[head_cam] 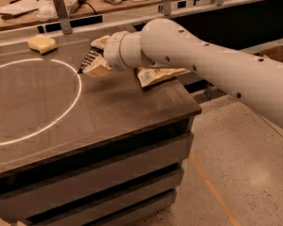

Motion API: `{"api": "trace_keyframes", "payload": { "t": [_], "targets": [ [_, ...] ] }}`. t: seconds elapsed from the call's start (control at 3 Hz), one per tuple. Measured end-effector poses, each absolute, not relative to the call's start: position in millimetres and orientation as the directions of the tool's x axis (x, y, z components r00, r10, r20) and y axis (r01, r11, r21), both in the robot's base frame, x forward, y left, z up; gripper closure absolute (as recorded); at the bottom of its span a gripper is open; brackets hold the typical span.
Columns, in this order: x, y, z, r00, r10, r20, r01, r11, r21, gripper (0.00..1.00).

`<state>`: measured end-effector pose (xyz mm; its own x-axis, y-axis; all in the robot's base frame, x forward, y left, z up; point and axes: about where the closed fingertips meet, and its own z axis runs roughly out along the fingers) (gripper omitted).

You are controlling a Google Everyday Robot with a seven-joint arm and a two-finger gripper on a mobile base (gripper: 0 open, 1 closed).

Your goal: Move rxbar chocolate near sponge

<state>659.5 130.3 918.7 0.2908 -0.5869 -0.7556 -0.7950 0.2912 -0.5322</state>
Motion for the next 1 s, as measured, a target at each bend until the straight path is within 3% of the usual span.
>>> {"api": "trace_keyframes", "payload": {
  "t": [1.0],
  "targets": [
    [771.3, 143.6, 904.3, 0.203, -0.532, -0.822, -0.766, 0.436, -0.472, 1.0]
  ]
}}
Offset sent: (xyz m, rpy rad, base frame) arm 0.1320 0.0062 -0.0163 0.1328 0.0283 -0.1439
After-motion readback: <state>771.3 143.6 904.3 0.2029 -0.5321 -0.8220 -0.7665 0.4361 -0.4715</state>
